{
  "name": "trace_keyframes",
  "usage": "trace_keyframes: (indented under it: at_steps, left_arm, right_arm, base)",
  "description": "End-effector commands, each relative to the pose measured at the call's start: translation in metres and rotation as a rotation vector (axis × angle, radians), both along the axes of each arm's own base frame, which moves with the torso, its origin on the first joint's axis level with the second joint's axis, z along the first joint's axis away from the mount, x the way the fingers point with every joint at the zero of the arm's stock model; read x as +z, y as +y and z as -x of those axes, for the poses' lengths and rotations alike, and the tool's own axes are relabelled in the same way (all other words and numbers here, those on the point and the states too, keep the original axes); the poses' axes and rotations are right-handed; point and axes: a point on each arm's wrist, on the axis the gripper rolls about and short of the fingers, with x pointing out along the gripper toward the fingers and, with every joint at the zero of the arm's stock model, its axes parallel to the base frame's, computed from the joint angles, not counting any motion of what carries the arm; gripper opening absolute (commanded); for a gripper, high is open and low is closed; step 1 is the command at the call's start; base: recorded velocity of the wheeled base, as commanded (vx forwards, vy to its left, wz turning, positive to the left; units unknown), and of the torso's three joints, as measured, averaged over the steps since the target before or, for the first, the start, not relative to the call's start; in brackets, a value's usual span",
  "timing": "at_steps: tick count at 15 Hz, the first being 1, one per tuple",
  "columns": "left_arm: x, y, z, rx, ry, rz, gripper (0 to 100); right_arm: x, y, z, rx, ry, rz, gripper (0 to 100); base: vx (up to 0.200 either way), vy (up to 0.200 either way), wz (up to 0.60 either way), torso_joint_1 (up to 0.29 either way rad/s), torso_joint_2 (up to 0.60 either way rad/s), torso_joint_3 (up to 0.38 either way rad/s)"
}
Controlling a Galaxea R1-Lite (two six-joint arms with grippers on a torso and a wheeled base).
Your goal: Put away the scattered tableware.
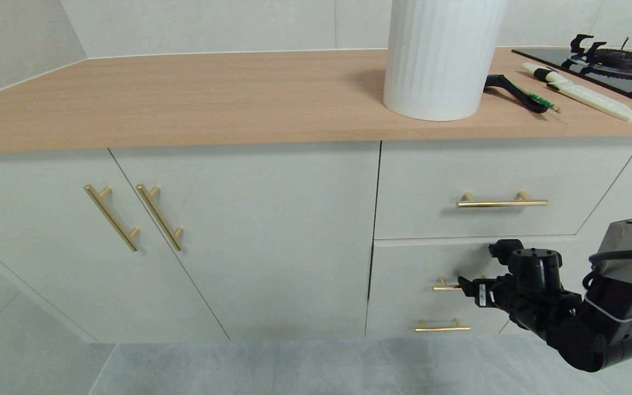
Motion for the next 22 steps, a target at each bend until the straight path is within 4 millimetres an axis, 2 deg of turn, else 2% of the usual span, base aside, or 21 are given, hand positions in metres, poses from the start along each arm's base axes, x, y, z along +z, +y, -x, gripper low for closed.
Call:
trace_keyframes:
  at_steps: [1,3,4,7,8,9,10,11,13,15,17,18,19,20,22]
  left_arm:
    - [0.000,0.000,0.000,0.001,0.002,0.000,100]
    - [0.000,0.000,0.000,0.001,0.000,0.000,100]
    - [0.000,0.000,0.000,0.001,0.002,0.000,100]
    - [0.000,0.000,0.000,0.001,0.000,0.000,100]
    - [0.000,0.000,0.000,0.001,0.002,0.000,100]
    - [0.000,0.000,0.000,0.001,0.002,0.000,100]
    - [0.000,0.000,0.000,0.001,0.002,0.000,100]
    - [0.000,0.000,0.000,0.001,0.000,0.000,100]
    - [0.000,0.000,0.000,0.001,0.002,0.000,100]
    - [0.000,0.000,0.000,0.001,0.002,0.000,100]
    - [0.000,0.000,0.000,0.001,0.002,0.000,100]
    - [0.000,0.000,0.000,0.001,0.000,0.000,100]
    - [0.000,0.000,0.000,0.001,0.000,0.000,100]
    - [0.000,0.000,0.000,0.001,0.002,0.000,100]
    - [0.000,0.000,0.000,0.001,0.002,0.000,100]
  right_arm:
    - [0.000,0.000,0.002,0.001,0.015,0.004,100]
    - [0.006,-0.001,0.005,0.003,0.026,0.007,100]
    - [0.021,-0.002,0.014,0.015,0.041,0.009,100]
    - [0.082,0.002,0.059,0.157,0.157,-0.015,100]
    - [0.116,0.003,0.083,0.227,0.203,-0.032,100]
    - [0.132,0.003,0.094,0.247,0.214,-0.035,100]
    - [0.159,0.004,0.111,0.271,0.188,-0.041,100]
    - [0.173,0.004,0.122,0.286,0.133,-0.050,100]
    - [0.184,0.007,0.132,0.304,0.079,-0.057,100]
    - [0.183,0.010,0.128,0.304,0.073,-0.065,100]
    - [0.164,0.016,0.112,0.294,0.092,-0.060,100]
    - [0.162,0.016,0.110,0.291,0.095,-0.058,100]
    - [0.131,0.023,0.090,0.243,0.105,-0.022,100]
    - [0.112,0.028,0.077,0.195,0.093,0.007,100]
    - [0.091,0.033,0.063,0.136,0.039,0.030,100]
  base:
    - [0.000,0.000,0.00,0.000,0.00,0.000]
    - [0.000,0.000,0.00,0.000,0.00,0.000]
    - [0.000,0.000,0.00,0.000,0.00,0.000]
    - [0.000,0.000,0.00,0.000,0.00,0.000]
    - [0.000,0.000,0.00,0.000,0.00,0.000]
    - [0.000,0.000,0.00,0.000,0.00,0.000]
    - [0.000,0.000,0.00,0.000,0.00,0.000]
    - [0.000,0.000,0.00,0.000,0.00,0.000]
    - [0.000,0.000,0.00,0.000,0.00,0.000]
    - [0.000,0.000,0.00,0.000,0.00,0.000]
    - [0.000,0.000,0.00,0.000,0.00,0.000]
    - [0.000,0.000,0.00,0.000,0.00,0.000]
    - [0.000,0.000,0.00,0.000,0.00,0.000]
    - [0.000,0.000,0.00,0.000,0.00,0.000]
    - [0.000,0.000,0.00,0.000,0.00,0.000]
